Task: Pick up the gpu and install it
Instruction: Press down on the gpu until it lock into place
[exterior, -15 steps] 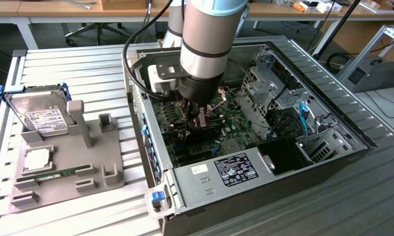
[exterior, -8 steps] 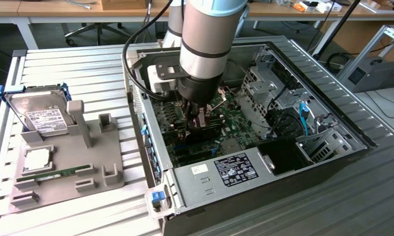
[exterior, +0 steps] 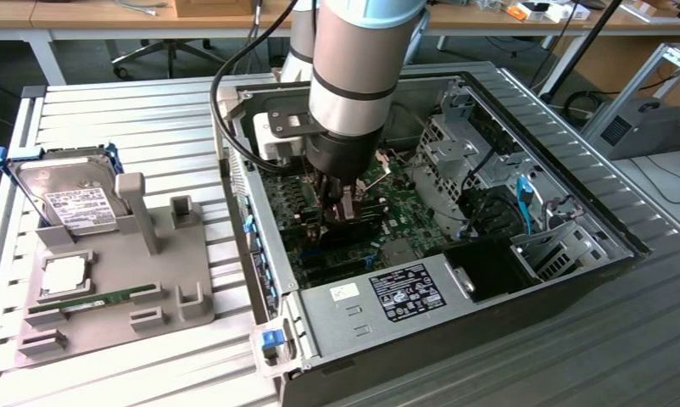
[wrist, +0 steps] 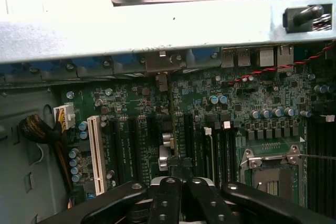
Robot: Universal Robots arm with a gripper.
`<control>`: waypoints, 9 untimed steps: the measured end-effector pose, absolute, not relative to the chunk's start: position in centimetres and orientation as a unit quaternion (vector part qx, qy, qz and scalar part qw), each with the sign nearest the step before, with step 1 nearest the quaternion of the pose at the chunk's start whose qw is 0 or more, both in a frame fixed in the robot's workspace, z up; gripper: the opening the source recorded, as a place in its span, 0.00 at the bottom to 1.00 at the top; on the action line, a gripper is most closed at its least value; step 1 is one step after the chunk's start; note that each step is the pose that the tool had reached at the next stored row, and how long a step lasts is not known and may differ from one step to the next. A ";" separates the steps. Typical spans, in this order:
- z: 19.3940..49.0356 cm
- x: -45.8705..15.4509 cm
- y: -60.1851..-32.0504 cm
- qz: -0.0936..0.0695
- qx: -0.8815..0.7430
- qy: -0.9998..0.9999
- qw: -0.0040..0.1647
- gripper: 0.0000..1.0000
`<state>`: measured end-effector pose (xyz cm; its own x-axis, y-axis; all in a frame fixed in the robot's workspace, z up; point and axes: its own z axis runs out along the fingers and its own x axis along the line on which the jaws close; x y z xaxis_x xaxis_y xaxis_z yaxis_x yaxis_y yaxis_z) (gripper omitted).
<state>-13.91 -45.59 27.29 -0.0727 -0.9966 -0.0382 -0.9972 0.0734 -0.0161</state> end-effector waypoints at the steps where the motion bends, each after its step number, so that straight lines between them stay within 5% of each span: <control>1: 27.3 -13.9 -45.6 0.007 -0.681 0.732 0.020 0.11; 9: 27.2 -14.0 -45.6 0.007 -0.681 0.732 0.020 0.11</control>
<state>-14.01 -45.58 27.19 -0.0728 -0.9966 -0.0384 -0.9972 0.0735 -0.0162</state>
